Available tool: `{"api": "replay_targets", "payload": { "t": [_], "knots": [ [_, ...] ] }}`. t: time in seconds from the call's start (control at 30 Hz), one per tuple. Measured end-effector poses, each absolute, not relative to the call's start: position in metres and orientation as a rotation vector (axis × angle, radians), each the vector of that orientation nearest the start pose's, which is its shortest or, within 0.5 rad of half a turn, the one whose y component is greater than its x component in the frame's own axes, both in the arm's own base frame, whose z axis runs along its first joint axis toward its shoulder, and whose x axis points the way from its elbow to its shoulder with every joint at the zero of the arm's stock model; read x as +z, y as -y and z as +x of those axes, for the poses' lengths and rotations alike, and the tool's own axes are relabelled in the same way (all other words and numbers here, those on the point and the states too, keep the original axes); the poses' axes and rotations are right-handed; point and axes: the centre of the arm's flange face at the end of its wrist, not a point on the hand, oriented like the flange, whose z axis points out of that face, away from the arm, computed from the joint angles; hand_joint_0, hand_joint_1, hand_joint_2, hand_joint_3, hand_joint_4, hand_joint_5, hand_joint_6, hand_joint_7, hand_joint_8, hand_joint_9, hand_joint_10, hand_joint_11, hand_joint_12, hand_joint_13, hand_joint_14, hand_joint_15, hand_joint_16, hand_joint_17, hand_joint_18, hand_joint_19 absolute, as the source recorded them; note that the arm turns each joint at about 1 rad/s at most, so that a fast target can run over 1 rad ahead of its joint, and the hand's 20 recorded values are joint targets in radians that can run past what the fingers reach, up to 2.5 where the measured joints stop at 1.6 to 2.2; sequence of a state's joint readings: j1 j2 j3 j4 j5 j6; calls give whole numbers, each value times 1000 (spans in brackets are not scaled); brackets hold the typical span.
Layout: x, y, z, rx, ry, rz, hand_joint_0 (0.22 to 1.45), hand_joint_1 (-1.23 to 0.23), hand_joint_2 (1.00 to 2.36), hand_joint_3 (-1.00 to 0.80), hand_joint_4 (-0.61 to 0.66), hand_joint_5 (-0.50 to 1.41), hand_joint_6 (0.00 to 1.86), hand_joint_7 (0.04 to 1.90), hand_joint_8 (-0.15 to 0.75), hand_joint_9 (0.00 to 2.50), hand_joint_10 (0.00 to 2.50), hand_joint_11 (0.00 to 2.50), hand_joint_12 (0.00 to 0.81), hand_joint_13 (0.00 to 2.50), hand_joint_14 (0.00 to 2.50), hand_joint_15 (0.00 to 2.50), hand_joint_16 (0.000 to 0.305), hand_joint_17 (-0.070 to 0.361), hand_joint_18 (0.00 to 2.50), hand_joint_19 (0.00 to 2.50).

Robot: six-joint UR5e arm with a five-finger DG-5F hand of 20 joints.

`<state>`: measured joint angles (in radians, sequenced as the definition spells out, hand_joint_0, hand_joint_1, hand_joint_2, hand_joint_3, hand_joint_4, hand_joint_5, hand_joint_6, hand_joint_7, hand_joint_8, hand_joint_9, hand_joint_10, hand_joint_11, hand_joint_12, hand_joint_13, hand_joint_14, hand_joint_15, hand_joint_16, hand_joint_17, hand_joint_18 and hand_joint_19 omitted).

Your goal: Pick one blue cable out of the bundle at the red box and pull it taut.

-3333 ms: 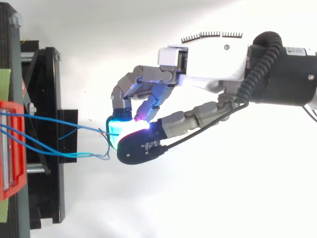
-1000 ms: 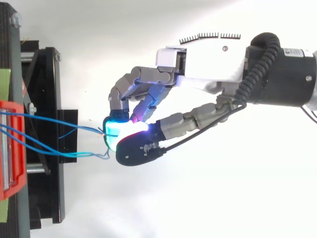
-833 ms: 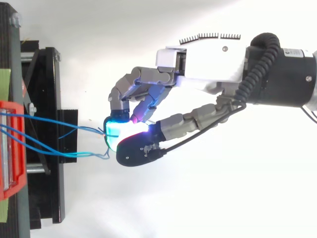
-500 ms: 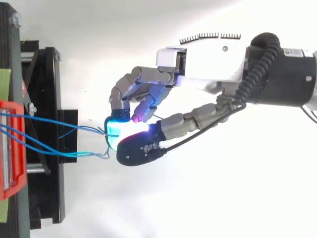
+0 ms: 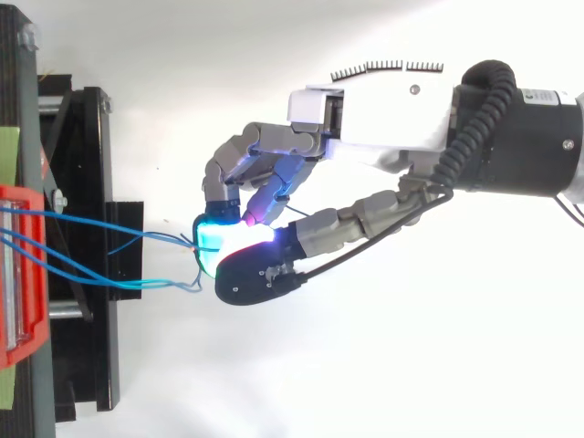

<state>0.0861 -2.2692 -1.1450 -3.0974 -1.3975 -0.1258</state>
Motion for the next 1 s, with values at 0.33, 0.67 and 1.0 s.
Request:
{"api": "replay_targets", "payload": {
  "t": [0.33, 0.67, 1.0],
  "knots": [
    [263, 88, 734, 922, -1390, 1291, 619, -760, 1028, 53, 186, -143, 858, 1049, 362, 926, 13, 955, 374, 412, 6, 155, 54, 121, 437, 163],
    [262, 88, 734, 922, -1391, 1291, 621, -757, 1028, 41, 183, -145, 857, 1051, 365, 917, 14, 921, 372, 404, 6, 151, 53, 120, 433, 166],
    [227, 89, 715, 875, -1454, 1334, 620, -756, 1028, 42, 179, -146, 857, 1039, 365, 911, 14, 926, 372, 403, 6, 151, 53, 119, 431, 164]
  ]
}}
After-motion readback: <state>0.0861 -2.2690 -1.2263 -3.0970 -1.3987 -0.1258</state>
